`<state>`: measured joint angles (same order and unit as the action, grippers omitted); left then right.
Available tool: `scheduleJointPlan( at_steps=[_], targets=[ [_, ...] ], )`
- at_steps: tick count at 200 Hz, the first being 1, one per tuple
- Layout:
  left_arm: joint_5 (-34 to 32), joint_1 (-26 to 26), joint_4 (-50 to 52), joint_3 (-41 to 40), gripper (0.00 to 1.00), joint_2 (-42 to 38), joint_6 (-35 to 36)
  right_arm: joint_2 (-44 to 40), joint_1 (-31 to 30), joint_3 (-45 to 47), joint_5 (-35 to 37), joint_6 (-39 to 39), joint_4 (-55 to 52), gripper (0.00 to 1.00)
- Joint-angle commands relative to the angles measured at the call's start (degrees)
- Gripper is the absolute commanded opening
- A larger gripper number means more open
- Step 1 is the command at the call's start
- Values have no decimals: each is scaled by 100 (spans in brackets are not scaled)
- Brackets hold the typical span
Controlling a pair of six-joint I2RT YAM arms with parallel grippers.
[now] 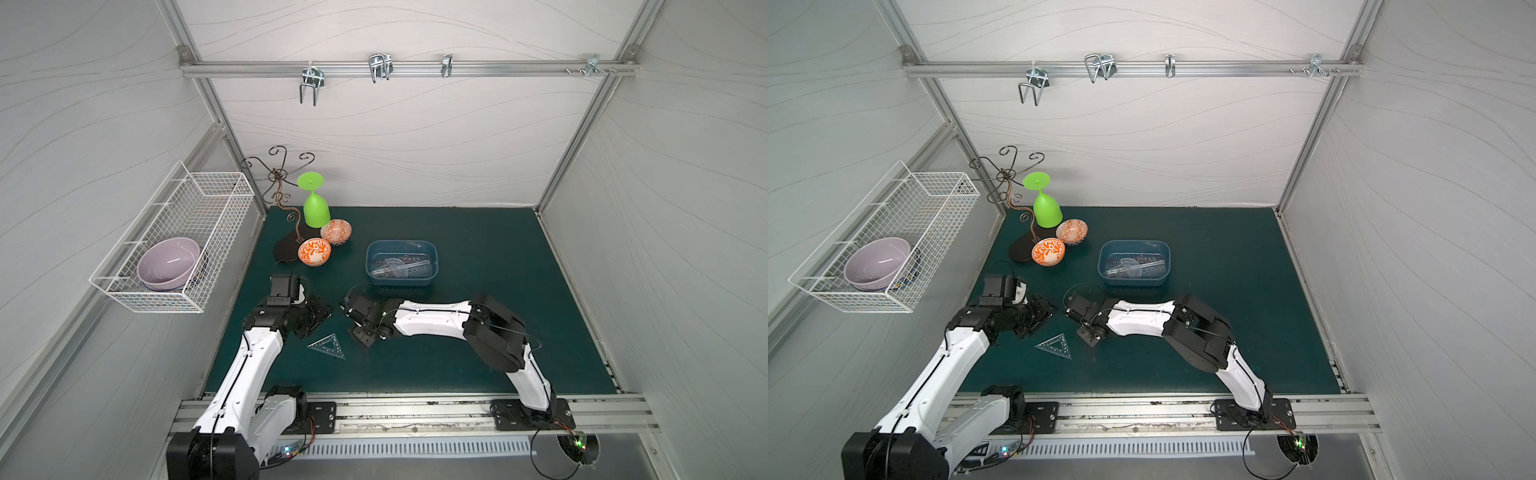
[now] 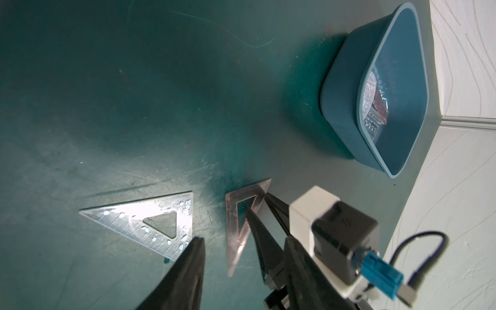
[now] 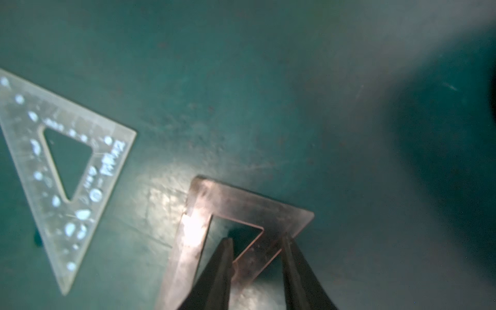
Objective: Put the scattered rulers into the storage box
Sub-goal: Move the ruler to the center of the board.
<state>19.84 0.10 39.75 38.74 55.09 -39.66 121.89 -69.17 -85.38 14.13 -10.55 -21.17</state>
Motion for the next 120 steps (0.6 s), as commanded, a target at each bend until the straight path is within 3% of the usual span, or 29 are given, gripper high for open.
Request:
scheduleJointPlan(
  at_steps=[1, 69, 97, 120],
  targets=[
    [203, 25, -213, -31, 51, 52, 64, -81, 129, 480, 247, 113, -547, 32],
    [671, -9, -701, -304, 50, 198, -30, -1002, 545, 1835, -102, -211, -231, 34],
    [1134, -535, -1450, -579, 43, 494, -246, -1712, 797, 2252, -1001, -357, 119, 44],
    [1295, -1230, -2036, -565, 39, 975, -351, -2414, 1304, 2796, -2367, -539, 797, 50]
  ],
)
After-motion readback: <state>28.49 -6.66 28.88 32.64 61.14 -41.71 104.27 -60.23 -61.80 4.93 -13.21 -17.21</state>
